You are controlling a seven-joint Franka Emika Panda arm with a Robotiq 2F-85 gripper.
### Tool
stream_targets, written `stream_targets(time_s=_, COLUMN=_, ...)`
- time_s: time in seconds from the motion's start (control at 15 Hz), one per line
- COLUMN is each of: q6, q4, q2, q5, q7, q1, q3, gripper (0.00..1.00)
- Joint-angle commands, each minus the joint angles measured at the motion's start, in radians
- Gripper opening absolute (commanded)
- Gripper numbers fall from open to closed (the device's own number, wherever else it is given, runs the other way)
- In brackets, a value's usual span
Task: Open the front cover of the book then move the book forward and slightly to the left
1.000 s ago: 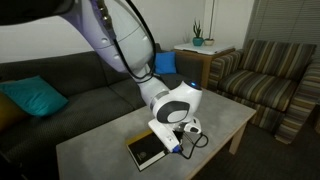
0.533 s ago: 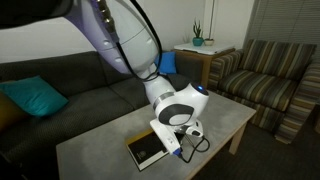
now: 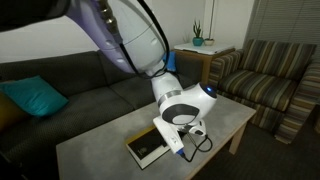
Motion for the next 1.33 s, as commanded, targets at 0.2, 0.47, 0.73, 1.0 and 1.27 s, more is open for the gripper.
stream_targets(time_s=0.2, q6=-0.106, q4=0.054, q2=-0.001, q5=0.04, q7=-0.105, q1=-0.026, q3=0.059, gripper=0.0)
stream_targets(time_s=0.47, q6=-0.192, q4=0.068, q2=-0.01, q5=0.016, q7=-0.147, q1=-0.035, q3=0.08, gripper=0.0)
stream_targets(time_s=0.73, q6=-0.283, q4=0.073, q2=-0.017, q5=0.014, q7=-0.21, q1=-0.043, q3=0.102, gripper=0.0)
stream_targets(time_s=1.0, q6=-0.352, q4=0.077, q2=-0.026, q5=0.023, q7=-0.251, q1=-0.047, q3=0.133, gripper=0.0)
stream_targets(time_s=1.27, q6=-0.414, q4=0.075, q2=-0.043, q5=0.025, q7=-0.27, q1=-0.049, q3=0.173, gripper=0.0)
